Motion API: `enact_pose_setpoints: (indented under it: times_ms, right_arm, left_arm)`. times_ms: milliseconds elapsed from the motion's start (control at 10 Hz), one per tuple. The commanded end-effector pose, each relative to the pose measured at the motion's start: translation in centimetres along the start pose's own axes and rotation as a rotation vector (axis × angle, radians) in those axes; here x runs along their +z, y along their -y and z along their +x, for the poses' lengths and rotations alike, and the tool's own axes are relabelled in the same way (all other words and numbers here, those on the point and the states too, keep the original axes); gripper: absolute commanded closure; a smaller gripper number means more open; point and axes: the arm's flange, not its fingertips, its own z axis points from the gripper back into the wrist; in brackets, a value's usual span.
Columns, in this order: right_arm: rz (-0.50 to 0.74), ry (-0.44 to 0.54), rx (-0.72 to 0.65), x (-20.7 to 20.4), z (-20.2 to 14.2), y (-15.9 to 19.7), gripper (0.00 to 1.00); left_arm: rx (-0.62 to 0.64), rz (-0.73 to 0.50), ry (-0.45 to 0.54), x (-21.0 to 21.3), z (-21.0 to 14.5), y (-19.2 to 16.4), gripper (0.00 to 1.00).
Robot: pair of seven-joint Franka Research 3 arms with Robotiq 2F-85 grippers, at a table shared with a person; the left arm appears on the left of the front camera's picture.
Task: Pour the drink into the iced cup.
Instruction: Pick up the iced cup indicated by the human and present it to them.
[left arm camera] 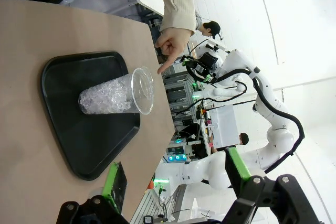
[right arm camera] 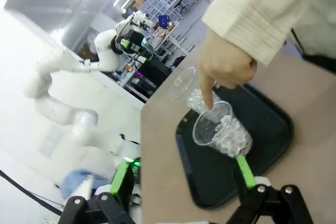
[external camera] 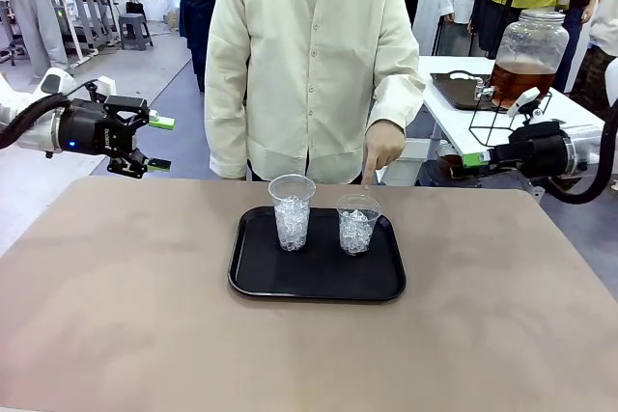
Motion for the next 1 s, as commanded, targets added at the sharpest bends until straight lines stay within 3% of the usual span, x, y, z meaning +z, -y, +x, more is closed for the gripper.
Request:
enact_pose_setpoints:
  times_ms: [0,400,700,900]
  right_arm:
    - [-0.025,0.027,0.272,-1.1,-0.5,0.8,0.0]
    - [-0.063,0.038,0.593,-3.4,-2.4,2.8,0.0]
    - [-0.065,0.09,0.664,-4.7,-3.6,4.4,0.0]
    - [-0.074,0.07,0.61,-4.1,-4.0,4.6,0.0]
  left_arm:
    - [0.007,-0.002,0.001,0.0,0.0,0.1,0.0]
    - [0.007,-0.002,0.001,0.0,0.0,0.1,0.0]
    - [0.007,-0.002,0.001,0.0,0.0,0.1,0.0]
    - [0.007,-0.002,0.001,0.0,0.0,0.1,0.0]
